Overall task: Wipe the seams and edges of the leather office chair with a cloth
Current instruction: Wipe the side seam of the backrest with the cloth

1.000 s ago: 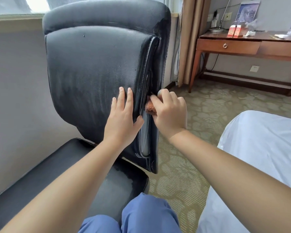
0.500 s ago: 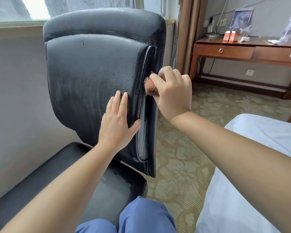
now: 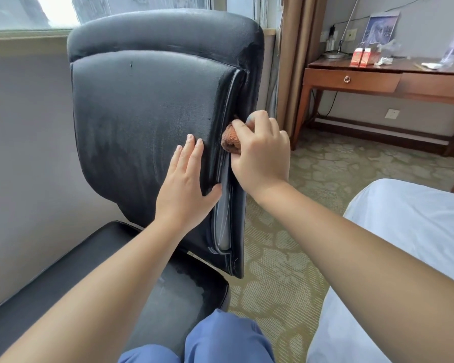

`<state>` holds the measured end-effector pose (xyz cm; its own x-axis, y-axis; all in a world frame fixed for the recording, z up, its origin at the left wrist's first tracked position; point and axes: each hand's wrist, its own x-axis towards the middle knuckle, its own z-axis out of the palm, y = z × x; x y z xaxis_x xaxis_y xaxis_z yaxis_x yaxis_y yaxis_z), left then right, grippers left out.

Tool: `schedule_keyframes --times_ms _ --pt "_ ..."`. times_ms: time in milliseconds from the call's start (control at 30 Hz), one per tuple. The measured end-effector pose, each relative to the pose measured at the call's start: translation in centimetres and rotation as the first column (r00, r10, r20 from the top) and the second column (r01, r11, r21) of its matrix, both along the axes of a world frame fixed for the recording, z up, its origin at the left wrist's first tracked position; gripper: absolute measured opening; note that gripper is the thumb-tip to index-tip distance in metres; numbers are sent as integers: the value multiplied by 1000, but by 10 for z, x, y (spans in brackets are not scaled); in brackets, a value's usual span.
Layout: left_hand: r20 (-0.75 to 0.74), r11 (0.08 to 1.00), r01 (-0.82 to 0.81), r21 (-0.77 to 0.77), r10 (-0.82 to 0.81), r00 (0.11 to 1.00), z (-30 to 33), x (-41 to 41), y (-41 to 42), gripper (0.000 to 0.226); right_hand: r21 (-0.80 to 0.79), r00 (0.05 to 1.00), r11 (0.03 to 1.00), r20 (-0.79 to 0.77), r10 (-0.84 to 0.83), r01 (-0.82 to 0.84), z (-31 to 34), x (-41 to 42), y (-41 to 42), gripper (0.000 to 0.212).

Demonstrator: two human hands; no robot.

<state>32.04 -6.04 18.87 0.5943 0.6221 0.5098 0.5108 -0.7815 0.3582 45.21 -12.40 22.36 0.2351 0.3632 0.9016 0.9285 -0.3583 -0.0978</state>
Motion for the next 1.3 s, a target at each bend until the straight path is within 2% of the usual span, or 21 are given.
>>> schedule_keyframes --times_ms 233,367,500,600,733,867,967,1133,1300 --pt "-22 1000 19 0 -19 1000 3 -3 1 87 -50 995 998 -85 45 -49 -40 -5 -9 46" --pt "-75 999 41 -5 -42 996 4 -7 5 97 -172 997 984 -70 36 -48 -74 -8 -20 48" --pt "-112 999 46 -5 -46 993 5 -10 7 102 -217 999 975 -11 44 -46 -71 -6 -22 41" --pt "-111 999 44 -20 -46 993 5 -10 5 101 -184 997 983 70 43 -30 -51 0 -26 39" --pt "-105 999 35 -29 -38 994 4 -8 1 100 -42 998 999 65 -7 10 -3 9 -19 39" --pt "-104 1000 19 -22 -21 994 3 -7 1 100 -41 994 999 106 -5 10 21 9 -6 28" --pt "-97 1000 21 -9 -22 995 2 -6 1 100 -40 999 999 51 -7 10 10 5 -2 27" --pt "-135 998 34 58 -26 991 0 -10 7 98 -39 999 999 -32 30 -31 -20 0 -6 38" --pt "-190 991 10 132 15 982 -5 -15 9 95 -122 997 990 -51 58 -64 -55 -4 -14 42"
